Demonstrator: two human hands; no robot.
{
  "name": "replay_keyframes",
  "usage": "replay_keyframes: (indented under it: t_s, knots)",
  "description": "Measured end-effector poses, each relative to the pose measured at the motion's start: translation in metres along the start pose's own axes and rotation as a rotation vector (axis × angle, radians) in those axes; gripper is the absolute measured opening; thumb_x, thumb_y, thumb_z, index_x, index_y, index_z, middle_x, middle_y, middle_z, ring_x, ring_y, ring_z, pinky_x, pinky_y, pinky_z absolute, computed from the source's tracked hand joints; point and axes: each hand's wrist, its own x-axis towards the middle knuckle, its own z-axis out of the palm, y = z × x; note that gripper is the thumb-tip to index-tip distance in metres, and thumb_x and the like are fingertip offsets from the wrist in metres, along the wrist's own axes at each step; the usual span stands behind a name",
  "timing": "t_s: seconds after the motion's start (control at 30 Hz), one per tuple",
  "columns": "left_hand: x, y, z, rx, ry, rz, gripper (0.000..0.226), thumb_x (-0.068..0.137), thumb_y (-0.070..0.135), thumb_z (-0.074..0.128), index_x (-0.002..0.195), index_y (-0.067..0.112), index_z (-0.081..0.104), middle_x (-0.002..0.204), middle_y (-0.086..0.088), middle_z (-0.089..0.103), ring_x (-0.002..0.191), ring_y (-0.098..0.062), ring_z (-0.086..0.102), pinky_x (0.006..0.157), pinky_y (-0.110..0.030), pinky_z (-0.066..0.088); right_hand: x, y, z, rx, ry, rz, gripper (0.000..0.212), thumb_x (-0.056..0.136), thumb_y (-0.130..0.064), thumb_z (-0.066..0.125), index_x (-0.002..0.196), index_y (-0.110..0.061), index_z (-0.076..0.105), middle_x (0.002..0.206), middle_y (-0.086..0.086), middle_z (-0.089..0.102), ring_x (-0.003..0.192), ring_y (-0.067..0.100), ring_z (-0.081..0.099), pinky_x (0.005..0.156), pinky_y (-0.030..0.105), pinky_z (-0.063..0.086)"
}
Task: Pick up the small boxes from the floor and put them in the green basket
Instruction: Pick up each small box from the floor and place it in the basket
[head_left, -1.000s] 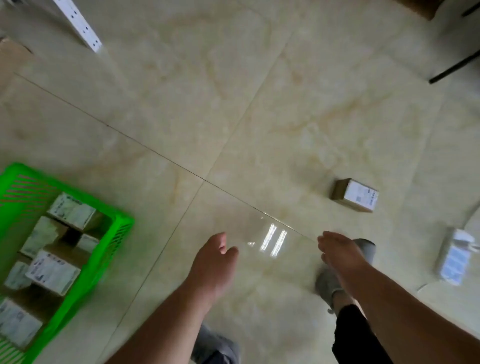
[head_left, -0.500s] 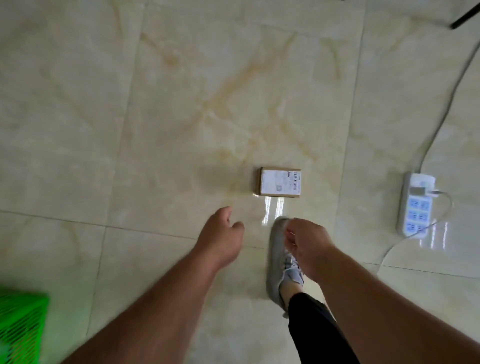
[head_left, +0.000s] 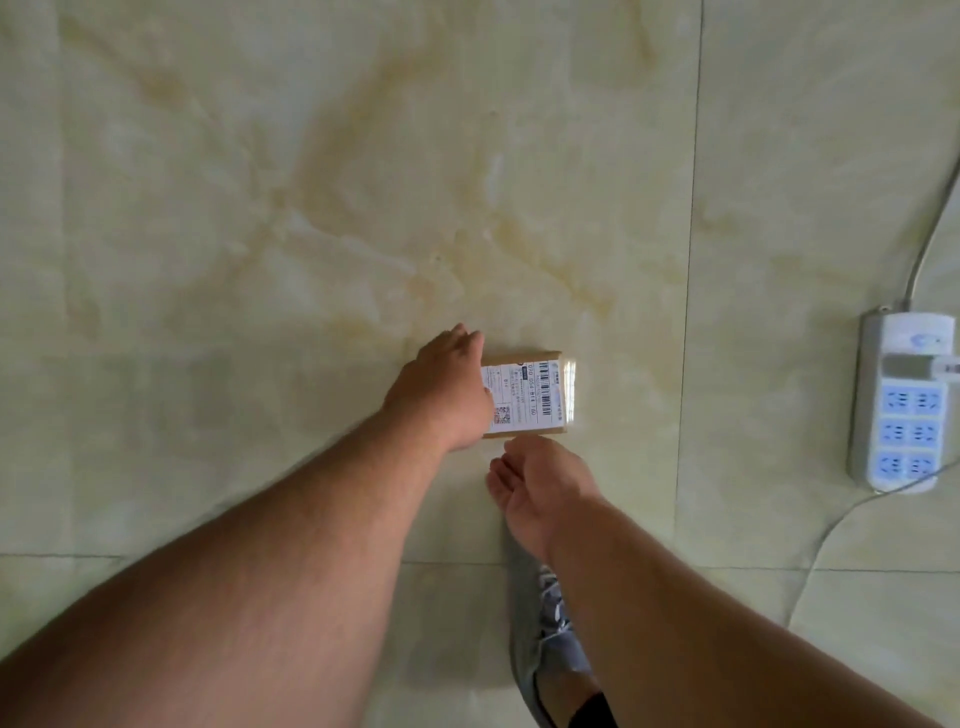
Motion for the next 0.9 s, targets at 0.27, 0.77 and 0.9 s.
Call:
replay_keyframes:
  t_s: [0.27,0.77,0.9]
  knots:
    - [-0.039,-0.011,-0.001,-0.264,0.03,-0.113,0.048,0.078,0.024,0.052,0.126,0.021,0.056,0.13,-0.006,0.062,0.114,-0.029,0.061,0.088,-0.033,0.051,-0.014,0.007,0.015,-0.108,-0.009,-0.136,0.023,0.085,0.004,0.052,0.093,-0.007,0.071,0.082,0.007,0.074,0.079,0.018,0.064,0.075,0.027,0.053]
    - [-0.255,-0.152,0.001,-1.253,0.353,-0.368,0.037,0.093,0.013,0.053,0.124,0.029,0.064,0.118,0.012,0.072,0.108,-0.01,0.066,0.077,-0.013,0.045,-0.13,0.139,0.089,-1.132,-0.216,-0.551,0.039,0.072,-0.022,0.052,0.095,-0.039,0.078,0.097,-0.008,0.08,0.098,0.021,0.074,0.097,0.05,0.055]
    - [-0.318,-0.215,0.017,-1.321,0.468,-0.445,0.029,0.095,0.016,0.053,0.118,0.027,0.066,0.113,0.012,0.073,0.101,-0.007,0.066,0.074,-0.012,0.044,-0.16,0.217,0.116,-1.335,-0.263,-0.551,0.043,0.076,-0.023,0.049,0.107,-0.034,0.076,0.103,-0.011,0.079,0.103,0.02,0.073,0.1,0.05,0.052]
